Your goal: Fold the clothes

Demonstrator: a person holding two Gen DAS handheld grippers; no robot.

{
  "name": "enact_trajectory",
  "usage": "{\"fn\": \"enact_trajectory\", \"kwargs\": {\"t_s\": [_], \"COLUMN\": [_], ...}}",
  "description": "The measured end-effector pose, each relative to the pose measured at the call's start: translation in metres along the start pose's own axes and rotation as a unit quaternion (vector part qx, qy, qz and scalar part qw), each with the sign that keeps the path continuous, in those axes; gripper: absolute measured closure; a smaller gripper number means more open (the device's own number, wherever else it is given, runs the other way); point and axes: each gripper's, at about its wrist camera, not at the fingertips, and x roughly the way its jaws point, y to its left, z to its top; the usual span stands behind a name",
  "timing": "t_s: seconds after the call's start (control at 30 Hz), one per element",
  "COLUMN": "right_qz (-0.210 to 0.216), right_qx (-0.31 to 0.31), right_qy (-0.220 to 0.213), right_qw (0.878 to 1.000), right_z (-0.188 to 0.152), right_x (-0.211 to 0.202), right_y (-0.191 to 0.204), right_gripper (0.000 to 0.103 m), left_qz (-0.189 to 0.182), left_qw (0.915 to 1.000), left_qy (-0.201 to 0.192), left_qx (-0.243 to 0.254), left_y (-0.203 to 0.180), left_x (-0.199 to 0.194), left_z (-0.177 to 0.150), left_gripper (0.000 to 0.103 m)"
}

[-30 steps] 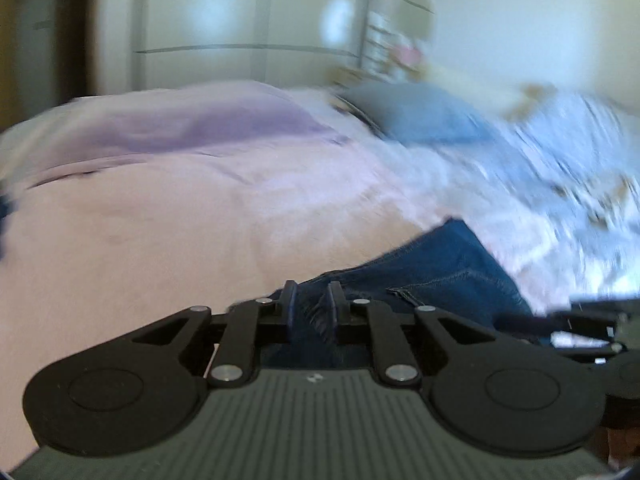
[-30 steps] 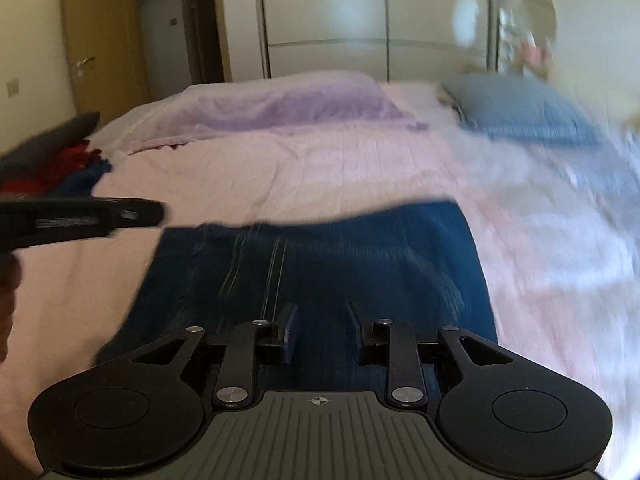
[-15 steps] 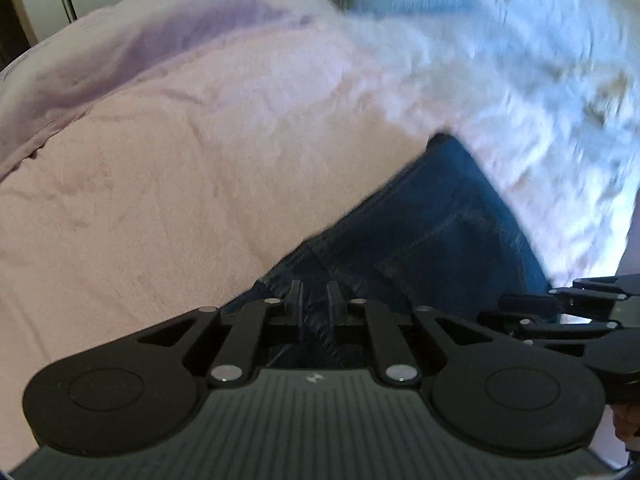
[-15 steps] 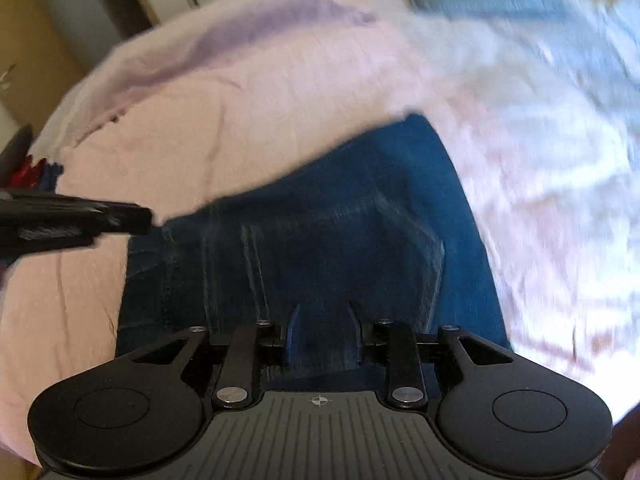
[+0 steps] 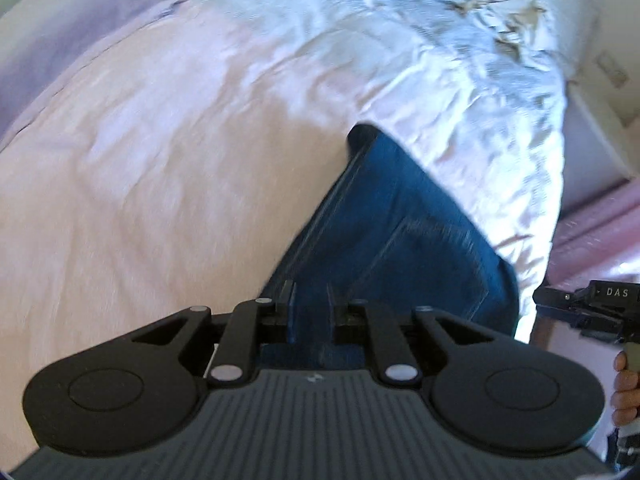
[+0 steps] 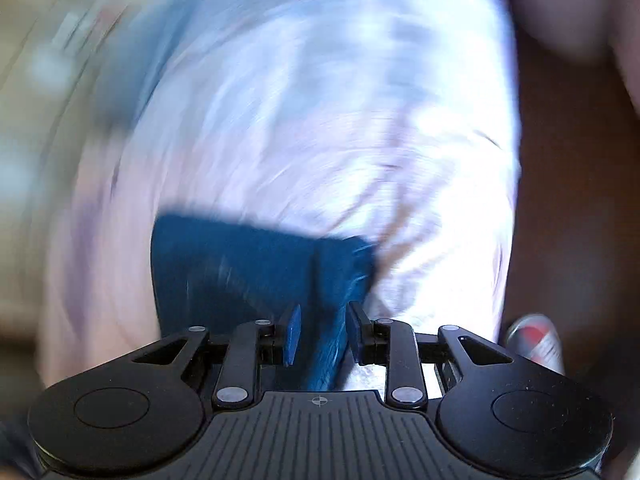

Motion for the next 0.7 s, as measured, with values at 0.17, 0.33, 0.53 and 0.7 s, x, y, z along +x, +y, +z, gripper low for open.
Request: {"fn": "enact_trajectory", "kwargs": {"t_s": [0.17, 0.33, 0.53, 0.7], "right_qz": [0.072, 0.084, 0.071, 0.07], "right_qx": [0.184, 0.226, 0.229, 0.233], "right_qy": [-0.027, 0.01, 0.013, 0.016], "right_qw": [0.98, 0.97, 0.971, 0.97], "right_z": [0.021, 0.041, 0.046, 0.045], "right_x": [0.013, 0.046, 0.059, 0.061], "right_y": [-0.051, -0.063, -0.058, -0.06], "right_gripper": [0.074, 0.074, 0.074, 0.074], "left_qz": [-0.056, -0.107, -0.159, -0.188], "left_qw": [0.9984, 0.9932, 0.9817, 0.9721], "left_qy": [-0.001, 0.025, 0.053, 0.074], "left_qx": [-0.003, -0.038, -0.091, -0.12], "left_y": [0.006, 0.011, 0.017, 0.015], "left_x": [0.031, 0.068, 0.108, 0.145], "left_z": [0.047, 0.08, 0.111, 0.131], "left_gripper": [0.093, 0.087, 0.073, 0.055]}}
